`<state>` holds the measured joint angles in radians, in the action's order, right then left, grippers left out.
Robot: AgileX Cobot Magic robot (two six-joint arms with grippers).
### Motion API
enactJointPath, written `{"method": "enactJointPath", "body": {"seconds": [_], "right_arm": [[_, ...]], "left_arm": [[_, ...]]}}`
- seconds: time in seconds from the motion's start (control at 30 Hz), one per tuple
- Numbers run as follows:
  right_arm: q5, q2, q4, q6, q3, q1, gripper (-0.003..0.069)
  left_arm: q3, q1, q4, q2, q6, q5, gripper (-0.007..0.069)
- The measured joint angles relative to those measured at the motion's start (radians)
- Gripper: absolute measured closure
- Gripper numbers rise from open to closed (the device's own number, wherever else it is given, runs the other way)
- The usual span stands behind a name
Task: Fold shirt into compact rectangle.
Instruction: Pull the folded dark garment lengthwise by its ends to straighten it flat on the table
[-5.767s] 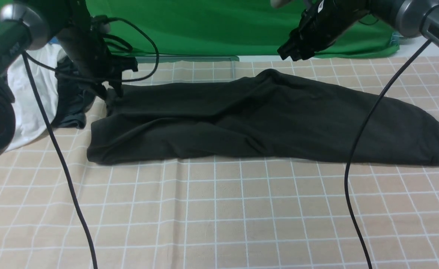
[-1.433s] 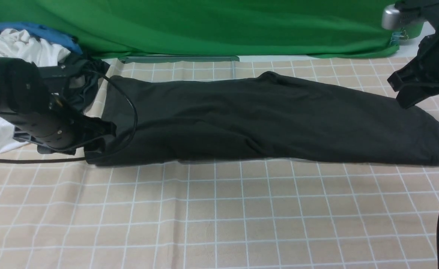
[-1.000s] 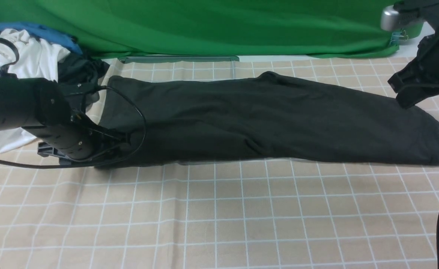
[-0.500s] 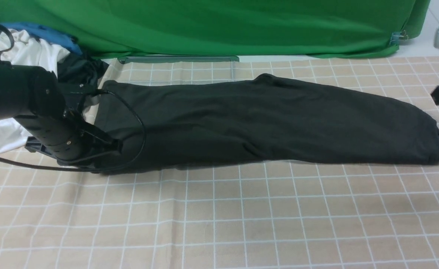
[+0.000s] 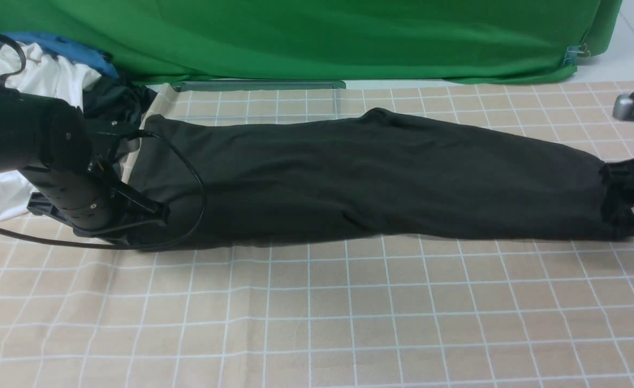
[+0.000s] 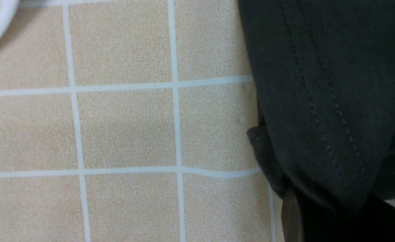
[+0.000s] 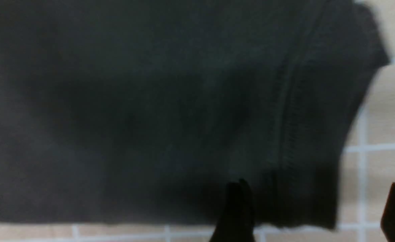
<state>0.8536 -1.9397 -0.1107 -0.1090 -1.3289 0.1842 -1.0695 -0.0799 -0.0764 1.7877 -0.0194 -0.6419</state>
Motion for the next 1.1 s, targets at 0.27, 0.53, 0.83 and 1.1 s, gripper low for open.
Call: {"method": "enactJointPath", "body": {"seconds": [0.27, 0.53, 0.83, 1.1], "right_arm": [[-0.002, -0.033, -0.017, -0.055, -0.001, -0.004, 0.0558], [0.200, 0.108, 0.065, -0.067, -0.001, -0.004, 0.0568], [0.343, 0.264, 0.123, -0.025, 0.153, -0.004, 0.0568], [0.245, 0.275, 0.158, 0.001, 0.284, -0.004, 0.0566]], "left_arm": [[-0.045, 0.000, 0.034, 0.001, 0.000, -0.079, 0.0588], [-0.099, 0.000, 0.032, -0.079, 0.004, -0.222, 0.0588], [0.068, 0.000, 0.034, -0.273, 0.004, -0.406, 0.0588], [0.224, 0.000, 0.037, -0.286, 0.003, -0.409, 0.0585]]}}
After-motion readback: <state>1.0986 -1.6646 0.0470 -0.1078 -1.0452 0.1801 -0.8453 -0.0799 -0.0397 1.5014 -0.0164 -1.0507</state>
